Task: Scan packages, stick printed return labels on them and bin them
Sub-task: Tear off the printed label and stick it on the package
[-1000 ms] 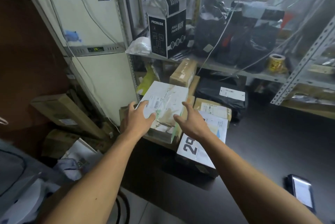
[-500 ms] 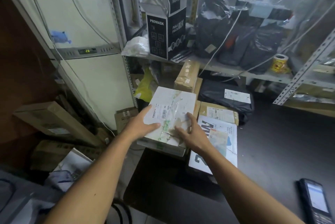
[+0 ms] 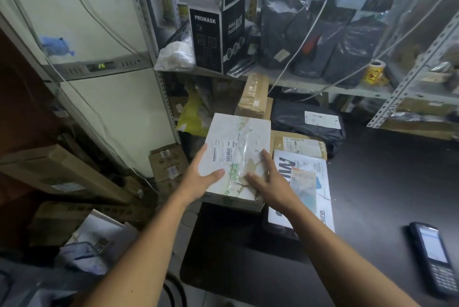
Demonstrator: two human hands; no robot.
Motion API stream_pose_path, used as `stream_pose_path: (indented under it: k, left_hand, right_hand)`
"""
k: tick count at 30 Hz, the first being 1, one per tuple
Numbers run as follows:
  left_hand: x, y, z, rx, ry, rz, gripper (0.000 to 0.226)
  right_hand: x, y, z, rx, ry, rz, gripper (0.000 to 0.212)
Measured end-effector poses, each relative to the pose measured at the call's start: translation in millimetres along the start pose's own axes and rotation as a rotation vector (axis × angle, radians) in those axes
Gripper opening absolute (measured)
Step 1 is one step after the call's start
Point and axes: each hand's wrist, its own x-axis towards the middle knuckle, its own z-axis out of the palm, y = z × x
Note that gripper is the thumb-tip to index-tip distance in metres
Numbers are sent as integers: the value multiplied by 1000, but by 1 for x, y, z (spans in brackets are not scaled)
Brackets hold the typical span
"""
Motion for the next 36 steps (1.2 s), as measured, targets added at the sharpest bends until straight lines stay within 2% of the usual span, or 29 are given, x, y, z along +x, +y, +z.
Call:
stream_pose_path:
  k: [9,17,27,32,36]
  left_hand:
    - [-18,0,5,13,71,54,84]
    - [-53,25,22,92,108,109,84]
    - [-107,61,175,161,-5,132,64]
    - [-132,63,256,262,-112,120,61]
    - [-146,59,297,317,-173,90,62]
  right_hand:
    - [-15,-7,1,7,29,-16,79]
    - [-49,11,-17,124,100,-81,77]
    - [-121,101,-120,267,231,39,79]
    - [-165,161,-165,283,271,120,99]
    - [-192,193,-188,243,271,173,99]
